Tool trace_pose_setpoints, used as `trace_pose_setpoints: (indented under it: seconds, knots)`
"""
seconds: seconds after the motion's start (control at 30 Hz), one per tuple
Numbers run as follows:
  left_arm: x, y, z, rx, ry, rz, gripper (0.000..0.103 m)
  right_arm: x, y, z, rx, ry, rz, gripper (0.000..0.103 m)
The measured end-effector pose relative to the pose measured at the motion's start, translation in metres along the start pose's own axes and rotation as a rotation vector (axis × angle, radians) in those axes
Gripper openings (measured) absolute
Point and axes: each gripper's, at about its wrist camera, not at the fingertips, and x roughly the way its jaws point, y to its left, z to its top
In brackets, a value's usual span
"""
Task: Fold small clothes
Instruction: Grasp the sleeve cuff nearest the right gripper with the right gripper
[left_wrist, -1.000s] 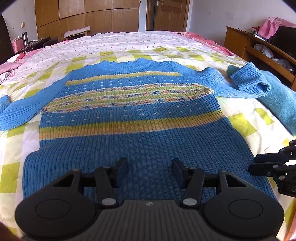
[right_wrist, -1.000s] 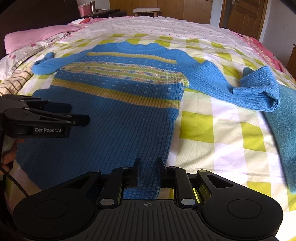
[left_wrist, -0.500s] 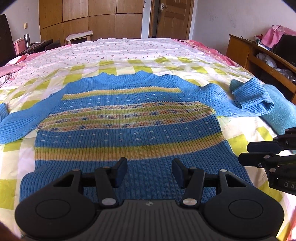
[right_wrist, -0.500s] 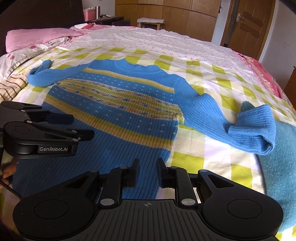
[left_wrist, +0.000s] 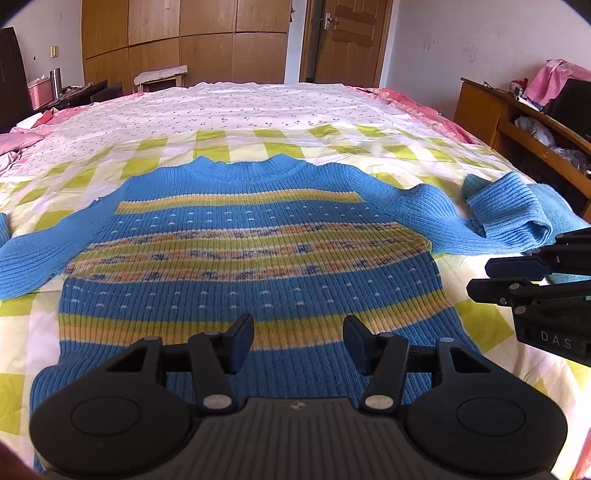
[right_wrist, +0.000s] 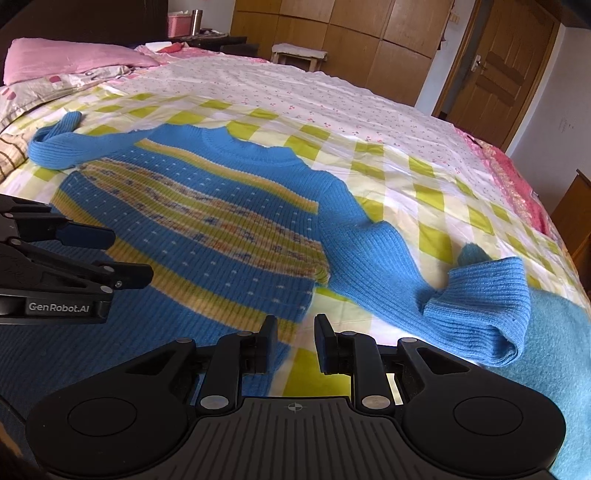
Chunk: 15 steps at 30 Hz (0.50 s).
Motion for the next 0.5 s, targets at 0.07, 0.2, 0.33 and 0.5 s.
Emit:
trace_pose_setpoints:
  seconds: [0.07, 0.2, 0.33, 0.5]
  knots:
    - [0.002, -0.001, 0.002, -0.003, -0.002, -0.005, 0.059, 0.004, -0.005, 0.002, -0.02, 0.0, -0.02, 0.022]
    - [0.005, -0.001, 0.003, -0.01, -0.005, -0.014, 0.059, 0.011, -0.018, 0.005, -0.074, -0.005, -0.077, 0.022]
    - [0.007, 0.0, 0.002, -0.016, -0.01, -0.03, 0.059, 0.017, -0.034, 0.006, -0.101, 0.006, -0.132, 0.023]
    - [0.007, 0.004, 0.001, -0.034, -0.021, -0.051, 0.059, 0.024, -0.05, 0.005, -0.133, 0.015, -0.199, 0.023]
